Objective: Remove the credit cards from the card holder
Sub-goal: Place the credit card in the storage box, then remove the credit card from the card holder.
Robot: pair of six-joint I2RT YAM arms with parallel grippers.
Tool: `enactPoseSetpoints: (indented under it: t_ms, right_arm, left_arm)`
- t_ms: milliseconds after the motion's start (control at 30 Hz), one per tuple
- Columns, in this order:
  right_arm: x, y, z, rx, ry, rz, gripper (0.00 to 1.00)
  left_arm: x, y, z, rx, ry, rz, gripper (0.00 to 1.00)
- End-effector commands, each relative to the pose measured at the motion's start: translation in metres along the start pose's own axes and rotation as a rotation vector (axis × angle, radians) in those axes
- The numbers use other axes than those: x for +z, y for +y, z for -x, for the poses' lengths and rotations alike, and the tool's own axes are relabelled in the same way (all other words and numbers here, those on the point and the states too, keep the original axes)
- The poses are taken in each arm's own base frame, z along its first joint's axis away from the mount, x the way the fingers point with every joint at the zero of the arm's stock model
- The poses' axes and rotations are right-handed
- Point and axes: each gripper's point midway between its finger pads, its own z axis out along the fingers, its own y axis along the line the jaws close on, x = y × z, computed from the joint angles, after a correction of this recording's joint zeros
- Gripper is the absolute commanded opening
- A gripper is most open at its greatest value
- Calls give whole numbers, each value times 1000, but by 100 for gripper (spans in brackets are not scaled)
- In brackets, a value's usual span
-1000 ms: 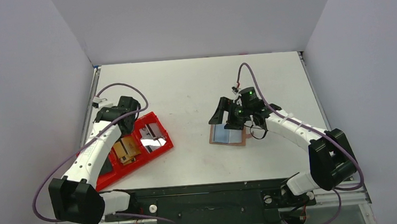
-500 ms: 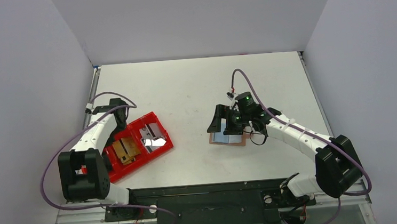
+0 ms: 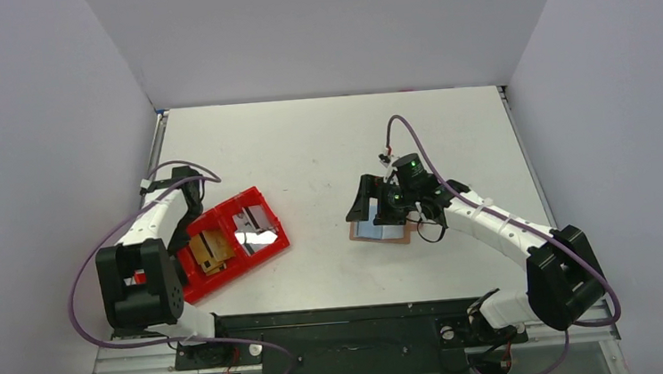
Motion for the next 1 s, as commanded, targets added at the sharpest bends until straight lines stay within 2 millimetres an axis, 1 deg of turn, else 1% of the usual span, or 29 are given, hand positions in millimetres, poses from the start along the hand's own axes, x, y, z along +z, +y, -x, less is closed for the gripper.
enactPoseSetpoints:
  t_ms: [0, 67, 200, 300, 367, 400, 433, 533, 600, 633, 667, 700, 733, 767, 800, 833, 867, 900, 933, 967]
  right_arm:
    - [-4, 5, 5, -34, -32, 10, 84]
    - [-4, 5, 5, -33, -34, 8, 84]
    - [-3, 3, 6, -33, -38, -1, 84]
    - [-3, 0, 7, -36, -43, -22, 85]
    - [-2, -6, 10, -34, -52, -53, 85]
    - [-2, -9, 12, -34, -62, -71, 85]
    - [-2, -11, 12, -31, -63, -84, 85]
    - [-3, -20, 18, -25, -95, -140, 85]
    - [-4, -29, 21, -21, -115, -191, 85]
    - [-5, -33, 25, -21, -135, -219, 85]
    - [-4, -35, 27, -15, -141, -233, 85]
    - [-4, -39, 30, -10, -156, -253, 84]
    - [-2, -40, 31, -2, -161, -259, 84]
    - [-1, -41, 33, 3, -169, -271, 84]
    - [3, -43, 33, 13, -169, -278, 84]
    - [5, -46, 35, 19, -178, -293, 83]
    - [8, -49, 35, 33, -180, -304, 83]
    - [9, -53, 37, 39, -192, -323, 82]
    - [13, -57, 37, 50, -194, -333, 81]
    - [17, -60, 36, 57, -191, -344, 79]
  left_arm:
    - [-1, -2, 6, -31, -15, -20, 36]
    - [-3, -1, 6, -45, -19, -27, 40]
    - [-10, -1, 9, -90, -35, -75, 43]
    - [-26, -7, 15, -121, -63, -157, 44]
    - [-43, -16, 19, -137, -93, -248, 45]
    - [-50, -26, 20, -145, -95, -313, 46]
    - [-62, -31, 23, -156, -129, -369, 47]
    - [-97, -59, 24, -145, -167, -585, 49]
    - [-124, -76, 26, -134, -199, -714, 50]
    - [-143, -86, 28, -116, -231, -777, 51]
    - [-159, -97, 24, -90, -231, -849, 51]
    - [-171, -105, 29, -90, -243, -895, 51]
    - [-188, -116, 23, -61, -237, -969, 51]
    - [-201, -125, 28, -57, -253, -1018, 51]
    - [-217, -135, 22, -26, -241, -1087, 51]
    - [-230, -143, 26, -25, -255, -1135, 51]
    - [-242, -154, 21, 5, -237, -1192, 51]
    - [-257, -160, 25, 5, -251, -1244, 51]
    - [-268, -172, 17, 43, -221, -1297, 51]
    - [-285, -179, 17, 57, -223, -1363, 52]
